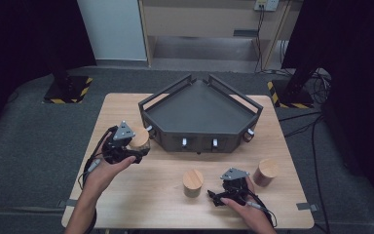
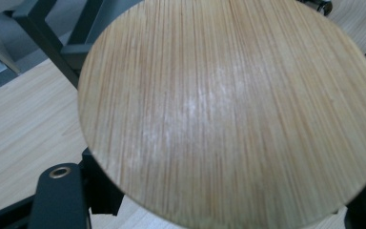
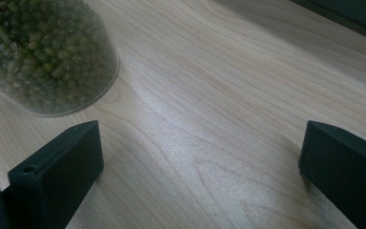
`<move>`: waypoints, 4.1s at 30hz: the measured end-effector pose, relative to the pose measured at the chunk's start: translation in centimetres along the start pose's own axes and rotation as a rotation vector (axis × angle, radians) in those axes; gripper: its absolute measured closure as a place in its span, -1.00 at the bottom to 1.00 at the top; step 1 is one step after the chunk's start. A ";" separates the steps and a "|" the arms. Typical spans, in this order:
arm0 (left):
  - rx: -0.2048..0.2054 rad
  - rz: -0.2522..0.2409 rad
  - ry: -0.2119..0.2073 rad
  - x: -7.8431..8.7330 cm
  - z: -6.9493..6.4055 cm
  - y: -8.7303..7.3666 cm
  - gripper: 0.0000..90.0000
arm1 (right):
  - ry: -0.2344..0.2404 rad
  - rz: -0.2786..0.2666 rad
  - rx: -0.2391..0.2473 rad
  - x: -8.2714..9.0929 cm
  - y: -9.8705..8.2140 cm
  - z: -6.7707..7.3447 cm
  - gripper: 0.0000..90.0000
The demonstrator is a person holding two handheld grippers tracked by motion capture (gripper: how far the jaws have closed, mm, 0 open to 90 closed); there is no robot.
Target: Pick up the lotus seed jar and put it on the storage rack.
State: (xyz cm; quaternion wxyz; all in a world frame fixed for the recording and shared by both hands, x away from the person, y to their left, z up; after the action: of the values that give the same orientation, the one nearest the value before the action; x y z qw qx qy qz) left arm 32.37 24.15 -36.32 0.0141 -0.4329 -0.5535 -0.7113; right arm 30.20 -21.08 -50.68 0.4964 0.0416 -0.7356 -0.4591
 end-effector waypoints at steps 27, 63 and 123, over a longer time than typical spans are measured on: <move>-0.042 -0.019 -0.039 -1.4 -0.3 5.2 -0.46 | 0.002 0.000 -0.001 0.0 0.0 0.0 -0.97; -0.092 -0.019 -0.018 -3.7 -0.2 8.7 -0.46 | 0.003 0.000 -0.002 0.0 0.0 0.0 -0.97; -0.066 0.023 -0.020 -12.6 1.1 12.1 -0.46 | 0.004 -0.002 -0.001 0.0 0.0 -0.1 -0.97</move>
State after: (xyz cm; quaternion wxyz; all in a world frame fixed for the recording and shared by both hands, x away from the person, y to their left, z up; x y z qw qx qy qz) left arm 46.96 14.58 -34.85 0.0021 -0.4465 -0.5248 -0.7247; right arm 30.24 -21.15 -50.68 0.4977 0.0430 -0.7343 -0.4597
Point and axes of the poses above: each handheld gripper's, and its own axes: x roughly backward along the jaws, y roughly out of its top, z roughly to its left, the point moved 7 cm from there along -x, roughly forward along the jaws, and after that the axes turned 7 degrees about x, right-handed, at the moved point
